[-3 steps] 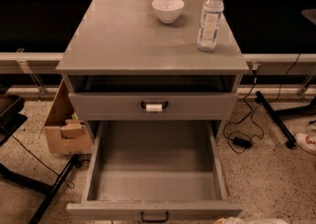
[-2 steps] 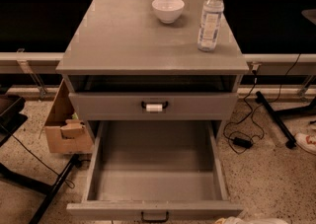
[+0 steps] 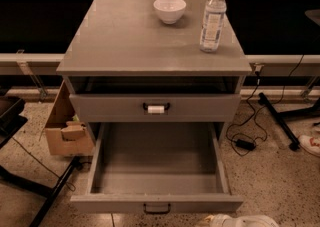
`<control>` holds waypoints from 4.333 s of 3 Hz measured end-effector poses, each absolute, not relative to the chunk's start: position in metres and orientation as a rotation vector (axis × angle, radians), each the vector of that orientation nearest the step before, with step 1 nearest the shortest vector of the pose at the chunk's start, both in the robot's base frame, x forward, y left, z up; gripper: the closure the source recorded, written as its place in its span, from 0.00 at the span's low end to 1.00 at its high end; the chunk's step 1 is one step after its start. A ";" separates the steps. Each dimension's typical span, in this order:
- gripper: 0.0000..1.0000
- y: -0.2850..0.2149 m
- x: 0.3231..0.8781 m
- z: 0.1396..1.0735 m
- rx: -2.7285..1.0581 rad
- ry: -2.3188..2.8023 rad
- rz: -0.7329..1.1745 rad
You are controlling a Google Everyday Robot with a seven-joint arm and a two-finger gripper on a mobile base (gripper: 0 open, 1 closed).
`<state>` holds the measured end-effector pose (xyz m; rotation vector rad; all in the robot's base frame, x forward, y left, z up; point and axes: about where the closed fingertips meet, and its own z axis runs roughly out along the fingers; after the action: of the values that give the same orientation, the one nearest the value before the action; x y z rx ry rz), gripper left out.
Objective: Close middle drawer
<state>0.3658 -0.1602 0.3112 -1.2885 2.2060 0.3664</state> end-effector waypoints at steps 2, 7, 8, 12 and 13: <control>1.00 -0.123 0.408 0.316 -1.353 2.084 0.367; 1.00 -0.026 0.569 0.388 -1.556 1.855 0.280; 1.00 -0.028 0.571 0.389 -1.560 1.853 0.279; 0.30 -0.041 0.609 0.396 -1.578 1.856 0.251; 0.00 -0.041 0.609 0.396 -1.579 1.856 0.251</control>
Offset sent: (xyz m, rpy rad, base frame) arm 0.2221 0.0462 0.0760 0.1195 -0.2925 0.3167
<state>0.6089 -0.0407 0.3958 -1.5785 1.8559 0.2514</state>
